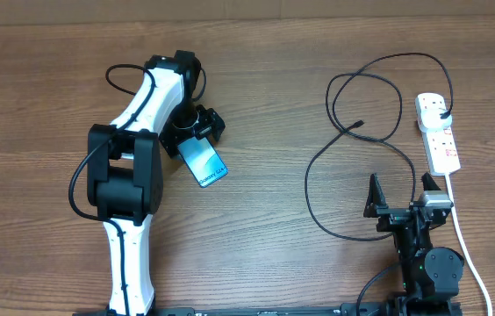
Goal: Plug charger to phone and switch on socket
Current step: 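Close the left gripper on the phone's top edge and lift it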
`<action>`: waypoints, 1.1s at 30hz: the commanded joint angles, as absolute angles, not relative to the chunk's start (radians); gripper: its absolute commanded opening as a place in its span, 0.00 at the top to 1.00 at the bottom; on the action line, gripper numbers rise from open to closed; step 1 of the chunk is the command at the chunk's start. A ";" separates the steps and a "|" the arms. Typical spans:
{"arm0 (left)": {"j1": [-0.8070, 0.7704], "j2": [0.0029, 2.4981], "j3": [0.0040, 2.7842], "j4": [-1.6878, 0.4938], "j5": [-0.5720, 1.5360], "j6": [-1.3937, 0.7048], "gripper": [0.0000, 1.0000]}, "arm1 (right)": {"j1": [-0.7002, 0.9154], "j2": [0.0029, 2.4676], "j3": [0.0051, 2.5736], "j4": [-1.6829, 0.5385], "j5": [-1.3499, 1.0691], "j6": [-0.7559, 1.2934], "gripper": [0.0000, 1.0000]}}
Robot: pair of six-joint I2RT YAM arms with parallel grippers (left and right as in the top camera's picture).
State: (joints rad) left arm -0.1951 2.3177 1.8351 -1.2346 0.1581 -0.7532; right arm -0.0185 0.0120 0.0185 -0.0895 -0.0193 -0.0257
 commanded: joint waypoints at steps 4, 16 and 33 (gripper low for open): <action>-0.223 2.334 1.759 -1.215 0.084 -0.767 0.00 | -0.013 0.003 0.007 -0.082 -0.020 -0.027 0.00; -0.225 2.334 1.610 -1.102 0.085 -0.831 0.04 | -0.013 0.003 0.007 -0.082 -0.020 -0.028 0.00; -0.221 2.334 1.612 -1.061 0.066 -0.815 0.24 | -0.013 0.003 0.007 -0.082 -0.020 -0.027 0.00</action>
State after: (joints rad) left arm -0.2165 2.2368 1.6684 -1.1034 0.1120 -0.8181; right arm -0.0185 0.0120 0.0185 -0.0891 -0.0193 -0.0257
